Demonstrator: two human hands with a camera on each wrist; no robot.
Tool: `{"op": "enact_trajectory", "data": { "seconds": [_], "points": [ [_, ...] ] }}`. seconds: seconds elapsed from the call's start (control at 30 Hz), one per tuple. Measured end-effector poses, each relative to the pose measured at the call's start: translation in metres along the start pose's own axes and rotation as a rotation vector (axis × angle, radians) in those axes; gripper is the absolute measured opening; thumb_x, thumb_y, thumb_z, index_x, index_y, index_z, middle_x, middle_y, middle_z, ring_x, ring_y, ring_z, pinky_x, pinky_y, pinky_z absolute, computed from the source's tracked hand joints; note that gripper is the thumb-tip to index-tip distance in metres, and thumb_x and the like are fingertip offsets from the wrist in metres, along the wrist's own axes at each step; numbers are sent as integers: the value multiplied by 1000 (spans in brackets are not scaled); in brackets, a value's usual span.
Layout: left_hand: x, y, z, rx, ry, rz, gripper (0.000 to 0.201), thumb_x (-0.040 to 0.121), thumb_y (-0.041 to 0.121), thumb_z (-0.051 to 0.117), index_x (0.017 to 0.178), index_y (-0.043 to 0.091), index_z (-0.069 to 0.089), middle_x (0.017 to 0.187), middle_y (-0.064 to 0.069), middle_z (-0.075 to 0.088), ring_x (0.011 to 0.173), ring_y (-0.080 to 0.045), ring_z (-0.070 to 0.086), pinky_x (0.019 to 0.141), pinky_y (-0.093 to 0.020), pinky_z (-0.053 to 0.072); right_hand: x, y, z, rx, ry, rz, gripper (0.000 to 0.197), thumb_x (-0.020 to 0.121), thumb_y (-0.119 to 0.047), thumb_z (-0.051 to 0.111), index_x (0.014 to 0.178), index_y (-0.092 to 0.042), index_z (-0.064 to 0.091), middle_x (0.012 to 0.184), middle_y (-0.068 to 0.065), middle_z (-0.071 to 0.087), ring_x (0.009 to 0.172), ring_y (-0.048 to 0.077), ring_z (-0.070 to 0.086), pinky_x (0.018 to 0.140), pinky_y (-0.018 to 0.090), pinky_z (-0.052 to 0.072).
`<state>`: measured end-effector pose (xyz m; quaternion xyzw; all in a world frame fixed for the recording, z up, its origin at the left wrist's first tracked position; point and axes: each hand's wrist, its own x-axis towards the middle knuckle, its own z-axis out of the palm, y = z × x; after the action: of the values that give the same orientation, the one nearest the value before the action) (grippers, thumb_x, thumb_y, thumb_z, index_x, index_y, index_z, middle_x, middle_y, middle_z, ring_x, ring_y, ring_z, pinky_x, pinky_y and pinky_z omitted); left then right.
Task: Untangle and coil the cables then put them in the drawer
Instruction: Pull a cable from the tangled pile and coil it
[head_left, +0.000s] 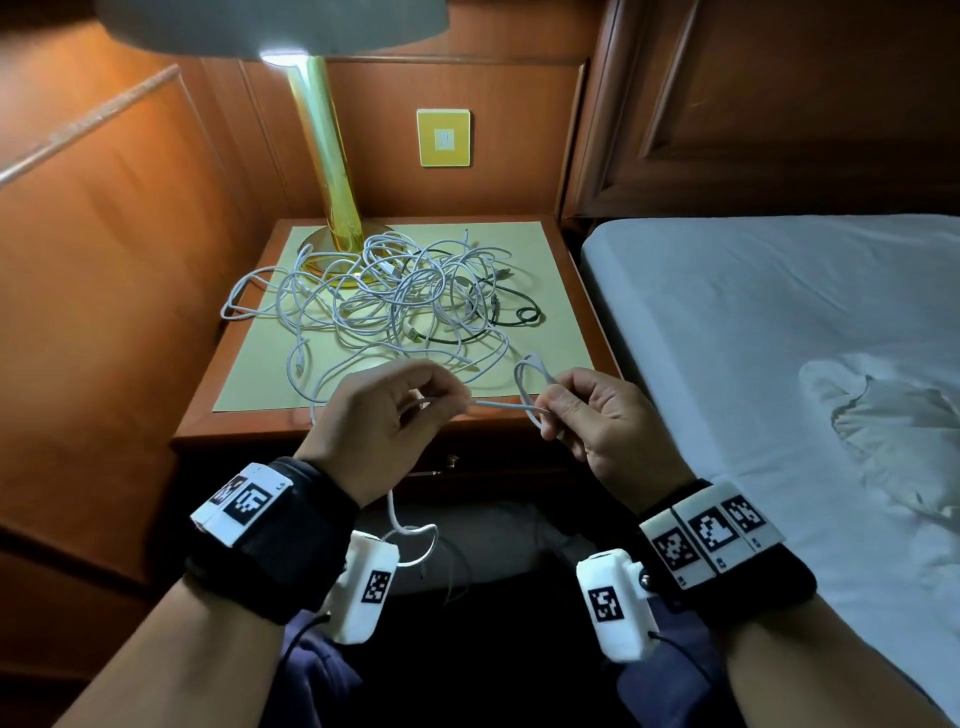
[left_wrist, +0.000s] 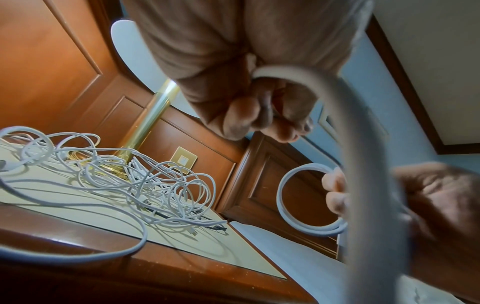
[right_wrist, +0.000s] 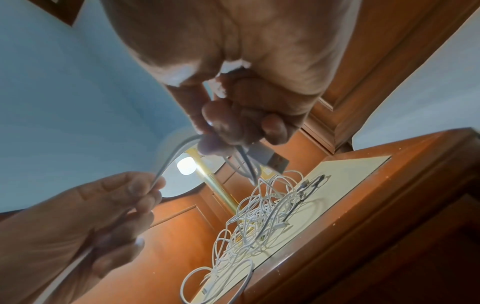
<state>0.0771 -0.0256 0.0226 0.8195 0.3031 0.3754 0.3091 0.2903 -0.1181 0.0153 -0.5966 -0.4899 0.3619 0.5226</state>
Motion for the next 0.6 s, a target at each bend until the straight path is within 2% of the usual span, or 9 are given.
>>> {"op": "enact_trajectory", "data": {
  "seconds": [0.1,0.2,0.27,0.37,0.43,0.53,0.6],
  "points": [
    [1,0,1,16,45,13,12,86,25,69,89,14,75,86,8,73,78,-9,69,74,-32,56,0,3,6,-45,-106,41,32,96,-32,53,77,-10,66,63,5,55,56,12,46,56,22,35],
    [4,3,2,96,136,35,10,86,25,75,86,15,74,80,10,71,66,-9,63,67,-24,51,-3,1,16,34,-261,70,38,94,-40,49,79,-9,67,62,3,49,58,13,44,56,19,36],
    [5,2,0,115,178,17,14,85,30,77,84,16,73,77,8,71,61,-11,61,62,-19,48,-4,-6,16,162,-288,108,30,89,-36,54,77,-10,64,64,2,49,57,8,44,55,17,37],
    [5,-4,-5,150,203,9,19,86,34,72,86,15,76,79,5,74,66,-9,64,65,-18,51,-3,-17,7,503,-191,229,20,86,-28,59,72,-14,61,62,-1,48,49,6,40,51,21,34],
    [6,-9,-11,183,237,-20,14,89,27,73,89,14,78,83,4,75,71,-8,66,69,-16,51,1,-22,-2,672,-28,261,27,88,-30,63,65,-15,59,58,-2,40,48,8,36,47,22,38],
    [7,-12,-17,223,284,-66,10,89,22,73,90,14,79,80,7,72,70,-8,64,67,-4,45,4,-27,-12,716,208,312,30,86,-33,61,63,-15,59,55,-2,36,49,12,38,48,24,44],
    [7,-12,-17,248,299,-73,7,89,22,73,88,16,77,78,7,71,64,-11,63,64,-6,45,5,-27,-13,717,265,335,28,89,-35,61,68,-17,59,52,-5,39,46,9,39,54,26,42]
  ]
}}
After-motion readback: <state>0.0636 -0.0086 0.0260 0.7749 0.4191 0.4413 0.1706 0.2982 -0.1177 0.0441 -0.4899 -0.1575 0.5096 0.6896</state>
